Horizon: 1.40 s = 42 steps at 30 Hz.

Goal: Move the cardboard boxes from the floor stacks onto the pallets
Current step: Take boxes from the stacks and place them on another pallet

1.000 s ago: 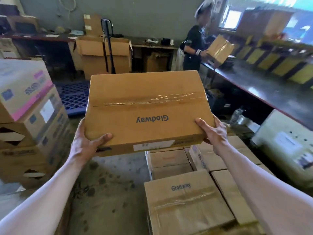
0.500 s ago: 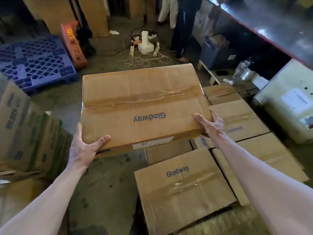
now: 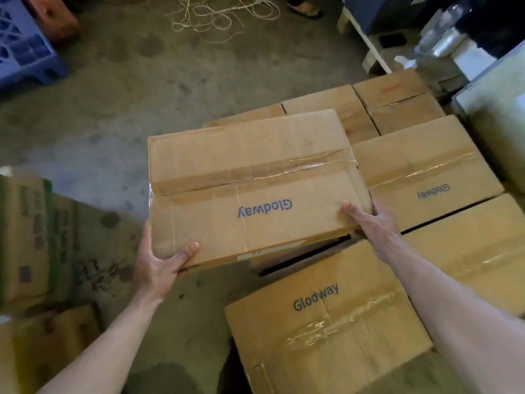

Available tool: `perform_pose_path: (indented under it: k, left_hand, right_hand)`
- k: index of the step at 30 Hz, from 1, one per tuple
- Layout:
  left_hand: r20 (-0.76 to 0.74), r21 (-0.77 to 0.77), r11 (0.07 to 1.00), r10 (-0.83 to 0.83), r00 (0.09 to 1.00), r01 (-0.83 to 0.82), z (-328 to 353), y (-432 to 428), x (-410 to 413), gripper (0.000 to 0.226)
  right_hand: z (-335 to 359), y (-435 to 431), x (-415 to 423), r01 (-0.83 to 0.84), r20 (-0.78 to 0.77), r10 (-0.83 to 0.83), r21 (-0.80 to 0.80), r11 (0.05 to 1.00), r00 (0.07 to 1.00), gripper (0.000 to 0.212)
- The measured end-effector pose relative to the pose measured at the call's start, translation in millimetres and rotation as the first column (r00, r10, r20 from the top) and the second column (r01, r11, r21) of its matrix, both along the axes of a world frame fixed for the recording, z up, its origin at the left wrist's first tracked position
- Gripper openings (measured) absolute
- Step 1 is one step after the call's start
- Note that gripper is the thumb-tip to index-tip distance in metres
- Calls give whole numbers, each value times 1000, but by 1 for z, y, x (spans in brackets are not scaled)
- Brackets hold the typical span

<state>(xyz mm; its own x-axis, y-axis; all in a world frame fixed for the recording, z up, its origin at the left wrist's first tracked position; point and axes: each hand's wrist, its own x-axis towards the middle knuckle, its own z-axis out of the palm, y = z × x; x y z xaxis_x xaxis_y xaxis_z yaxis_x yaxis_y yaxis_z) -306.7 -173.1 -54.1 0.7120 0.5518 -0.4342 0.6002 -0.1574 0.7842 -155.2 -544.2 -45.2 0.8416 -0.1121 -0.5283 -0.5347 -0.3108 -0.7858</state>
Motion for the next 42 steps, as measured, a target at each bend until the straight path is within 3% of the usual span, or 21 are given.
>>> perform_pose_path:
  k: [3,7,13,18,20,22,24,26,32,42]
  left_hand:
    - [3,-18,1000,5,1000,-5,-19,-10,4,127]
    - [27,-46,999,7,1000,-5,-41,-20,2,97]
    - [-14,-175,984,27,1000,-29,-68,-47,-9,109]
    - [-138,-90,994,-68,988,56,-83,-58,-10,106]
    - [-201,-77,992,-116,973,102,-89,-59,-12,104]
    - [-287,-92,986,-158,945,137,-100,-58,-19,95]
    - [-352,-110,982,-183,918,153,-103,-67,-23,82]
    - [-410,-80,986,-166,897,146,-107,-84,-23,74]
    - [-530,92,994,-9,848,67,-125,-115,-13,99]
    - [-543,179,973,-28,839,148,-129,-122,-12,94]
  right_hand:
    - [-16,-8,5,-12,-21,12,-21,1000,1000,84]
    - [-36,-20,11,-27,-67,25,-28,999,997,69]
    - [-62,-40,24,-66,-80,57,-125,990,995,74]
    - [-79,-52,28,-106,-109,78,-279,954,991,67]
    - [-88,-52,33,-158,-140,107,-436,886,984,76]
    - [-97,-50,37,-270,-218,169,-611,744,961,82]
    - [-106,-46,35,-360,-305,199,-686,633,931,77]
    - [-114,-44,32,-369,-333,176,-714,595,926,74]
    - [-128,-53,37,-307,-291,132,-713,630,948,81]
    - [-133,-62,25,-323,-238,219,-710,625,946,77]
